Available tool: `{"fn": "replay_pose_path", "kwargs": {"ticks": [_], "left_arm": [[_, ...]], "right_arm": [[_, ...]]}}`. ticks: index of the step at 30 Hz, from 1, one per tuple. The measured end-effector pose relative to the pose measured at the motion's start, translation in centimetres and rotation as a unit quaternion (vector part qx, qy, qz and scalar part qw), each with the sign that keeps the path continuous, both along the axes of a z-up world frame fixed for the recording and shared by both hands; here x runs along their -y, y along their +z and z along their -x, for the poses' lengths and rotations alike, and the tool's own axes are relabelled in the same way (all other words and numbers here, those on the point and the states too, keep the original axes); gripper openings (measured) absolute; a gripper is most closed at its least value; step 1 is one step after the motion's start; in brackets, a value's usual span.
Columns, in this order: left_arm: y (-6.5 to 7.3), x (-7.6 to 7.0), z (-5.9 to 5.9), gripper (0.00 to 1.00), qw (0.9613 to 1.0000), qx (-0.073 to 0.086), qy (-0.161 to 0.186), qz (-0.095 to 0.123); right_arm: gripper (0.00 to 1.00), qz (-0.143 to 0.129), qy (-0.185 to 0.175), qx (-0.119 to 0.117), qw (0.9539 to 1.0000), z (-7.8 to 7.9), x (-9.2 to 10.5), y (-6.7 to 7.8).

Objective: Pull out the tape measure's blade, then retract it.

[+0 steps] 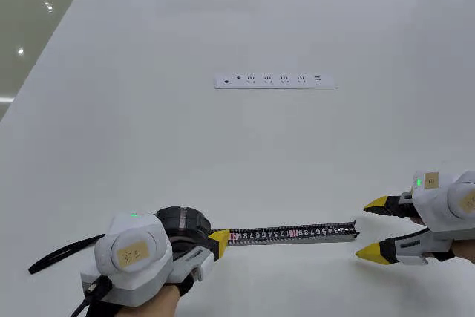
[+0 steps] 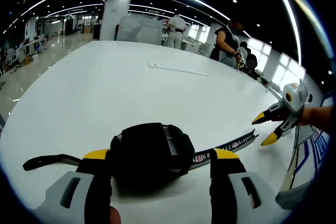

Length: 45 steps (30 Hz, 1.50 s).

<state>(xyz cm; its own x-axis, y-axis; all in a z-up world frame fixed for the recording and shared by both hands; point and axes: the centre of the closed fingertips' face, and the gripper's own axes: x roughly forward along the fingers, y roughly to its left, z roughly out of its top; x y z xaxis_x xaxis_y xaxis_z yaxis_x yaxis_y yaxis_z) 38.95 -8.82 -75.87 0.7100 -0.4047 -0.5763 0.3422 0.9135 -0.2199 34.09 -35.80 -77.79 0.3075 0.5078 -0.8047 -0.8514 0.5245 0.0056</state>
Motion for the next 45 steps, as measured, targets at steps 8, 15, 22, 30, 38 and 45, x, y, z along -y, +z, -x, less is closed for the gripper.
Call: {"fn": "replay_pose_path", "kwargs": {"ticks": [8, 15, 22, 30, 38, 45], "left_arm": [[-0.2, -0.4, -0.3, 0.67, 0.9998, -0.007, 0.017, -0.006], [-0.3, -0.5, -0.4, 0.65, 0.9997, -0.008, 0.022, -0.006], [-0.4, -0.8, -0.5, 0.61, 0.9995, -0.012, 0.026, -0.008], [-0.4, -0.8, -0.5, 0.61, 0.9996, -0.013, 0.026, -0.006], [-0.5, -0.8, -0.5, 0.61, 0.9995, -0.015, 0.028, -0.004], [-0.5, -0.9, -0.5, 0.61, 0.9993, -0.010, 0.034, -0.008]], "right_arm": [[0.36, 0.007, 0.035, -0.010, 0.9993, -0.3, -0.8, -0.1], [0.31, 0.010, 0.059, -0.019, 0.9980, -0.3, -1.1, -0.2], [0.26, 0.015, 0.082, -0.027, 0.9962, 0.0, -1.2, -0.6], [0.19, 0.016, 0.101, -0.029, 0.9943, 0.0, -1.2, -0.8], [0.14, 0.018, 0.118, -0.028, 0.9925, 0.0, -1.5, -1.1], [0.13, 0.015, 0.106, -0.030, 0.9938, 0.1, -1.7, -1.1]]}}
